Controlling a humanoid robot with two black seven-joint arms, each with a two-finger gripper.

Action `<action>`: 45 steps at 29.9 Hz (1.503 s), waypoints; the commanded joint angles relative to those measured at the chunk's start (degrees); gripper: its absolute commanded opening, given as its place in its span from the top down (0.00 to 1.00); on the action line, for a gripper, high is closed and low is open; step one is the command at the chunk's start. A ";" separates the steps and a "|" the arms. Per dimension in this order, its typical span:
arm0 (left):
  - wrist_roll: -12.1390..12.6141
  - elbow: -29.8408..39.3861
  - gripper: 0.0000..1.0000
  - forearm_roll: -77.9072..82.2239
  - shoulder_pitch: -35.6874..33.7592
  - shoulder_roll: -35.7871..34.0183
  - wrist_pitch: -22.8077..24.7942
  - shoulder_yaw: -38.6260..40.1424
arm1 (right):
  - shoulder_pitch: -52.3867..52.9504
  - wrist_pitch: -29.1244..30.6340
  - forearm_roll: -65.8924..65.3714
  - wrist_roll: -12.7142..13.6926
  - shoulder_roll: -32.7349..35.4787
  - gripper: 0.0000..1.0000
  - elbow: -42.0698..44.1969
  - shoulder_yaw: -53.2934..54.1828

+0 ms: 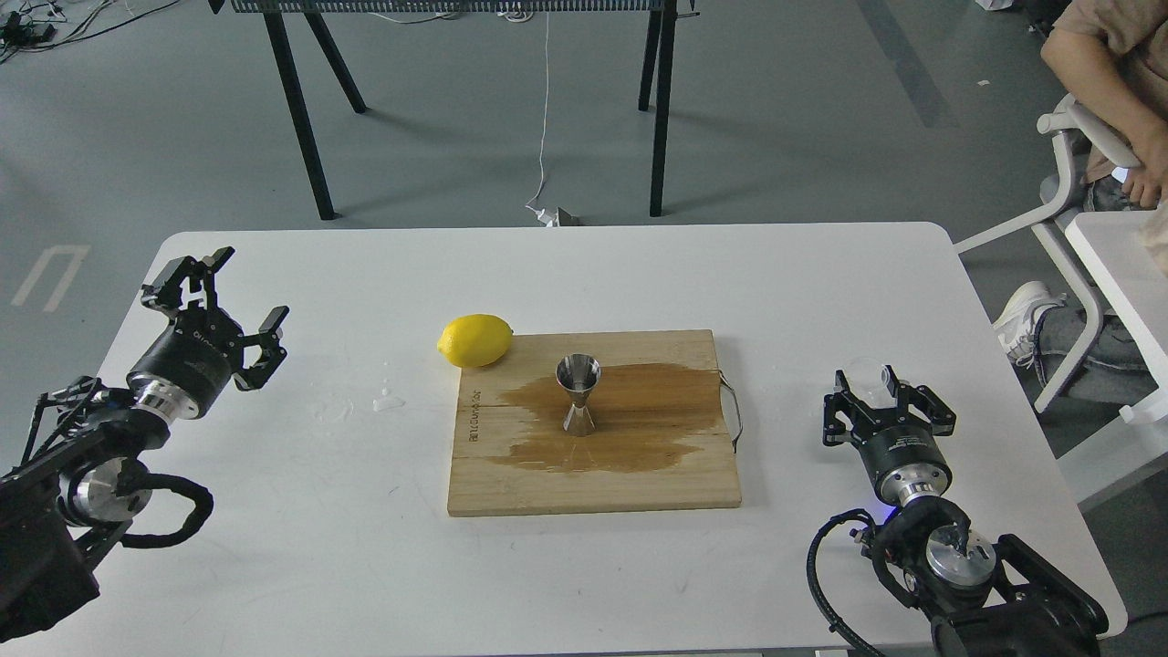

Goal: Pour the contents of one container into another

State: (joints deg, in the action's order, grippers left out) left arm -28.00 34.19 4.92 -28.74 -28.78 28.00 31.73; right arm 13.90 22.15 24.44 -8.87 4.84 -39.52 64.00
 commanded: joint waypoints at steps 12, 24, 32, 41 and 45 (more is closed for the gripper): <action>0.00 0.00 0.06 0.00 0.00 -0.05 0.00 0.00 | -1.77 0.35 0.26 -0.09 0.09 0.05 -0.91 -0.28; 0.00 -0.09 0.06 0.00 0.09 0.04 0.00 0.09 | -10.02 0.53 0.26 -0.71 4.39 0.05 -16.19 1.04; 0.00 -0.09 0.06 -0.09 0.00 0.04 0.00 0.09 | -13.02 0.61 0.26 -0.71 9.04 0.05 -28.32 3.94; 0.00 -0.09 0.06 -0.53 0.09 0.04 0.00 0.35 | -4.95 1.67 -1.14 -0.79 15.99 0.05 -31.33 6.32; 0.00 0.00 0.06 -0.53 0.00 0.04 0.00 0.79 | 0.68 1.93 -3.26 -0.79 15.82 0.05 -25.37 6.40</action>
State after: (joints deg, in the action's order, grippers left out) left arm -28.01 34.10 4.40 -28.66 -28.73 28.00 32.23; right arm 10.68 23.89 22.43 -9.68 20.67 -68.99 70.27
